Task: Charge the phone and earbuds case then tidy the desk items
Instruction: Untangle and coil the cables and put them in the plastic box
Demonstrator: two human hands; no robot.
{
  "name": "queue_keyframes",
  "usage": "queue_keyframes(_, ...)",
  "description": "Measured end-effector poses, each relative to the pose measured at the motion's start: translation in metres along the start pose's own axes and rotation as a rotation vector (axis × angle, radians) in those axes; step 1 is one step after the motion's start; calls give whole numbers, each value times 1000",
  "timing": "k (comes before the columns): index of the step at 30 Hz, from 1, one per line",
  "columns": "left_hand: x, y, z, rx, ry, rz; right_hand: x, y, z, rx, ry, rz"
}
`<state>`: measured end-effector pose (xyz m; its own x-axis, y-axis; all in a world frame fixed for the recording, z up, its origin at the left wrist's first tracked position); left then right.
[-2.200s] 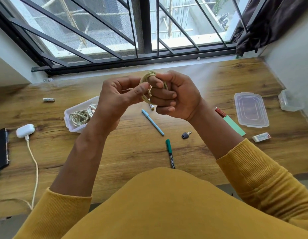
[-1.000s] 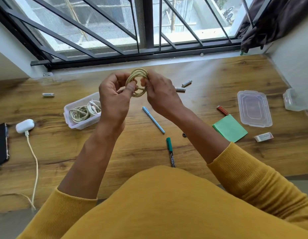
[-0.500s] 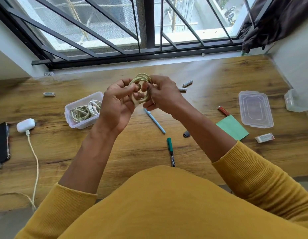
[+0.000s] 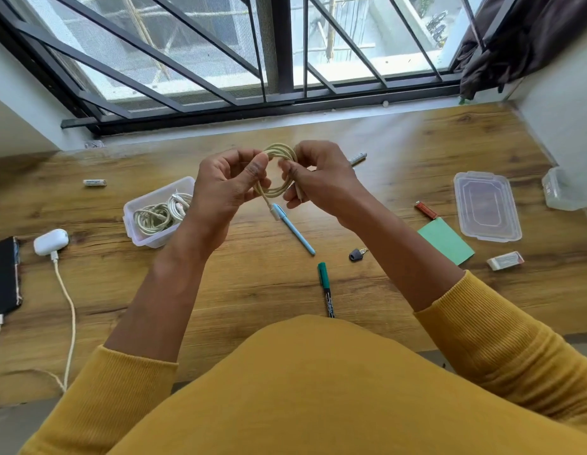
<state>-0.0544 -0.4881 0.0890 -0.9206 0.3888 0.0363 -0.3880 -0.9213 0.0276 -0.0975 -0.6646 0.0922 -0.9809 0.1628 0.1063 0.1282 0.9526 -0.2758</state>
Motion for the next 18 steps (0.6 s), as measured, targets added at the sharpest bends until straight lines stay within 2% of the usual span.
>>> queue_keyframes(2,-1,0,-4,-39,28,49,2,-1,-1,7,-84,80)
queue_keyframes(6,-2,-1,-7,-88,82,161,5,0,-1,34,-270,124)
queue_keyframes(10,-2,0,-5,-171,149,237,2,2,-1,19,-256,124)
queue_keyframes(18,1,-1,1,-290,239,247,-6,-6,-8,27,-258,-42)
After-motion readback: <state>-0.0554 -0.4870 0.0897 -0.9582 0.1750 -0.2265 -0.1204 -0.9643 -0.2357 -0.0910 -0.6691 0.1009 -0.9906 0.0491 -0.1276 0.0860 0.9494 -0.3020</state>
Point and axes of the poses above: each hand's wrist, its own x-axis away from the middle knuckle, its own y-axis out of the palm, z = x × y, the point moved 1 cm from there along -x, towards the middle knuckle, and after that the axes turned 3 degrees about x, right-handed, at the moved point
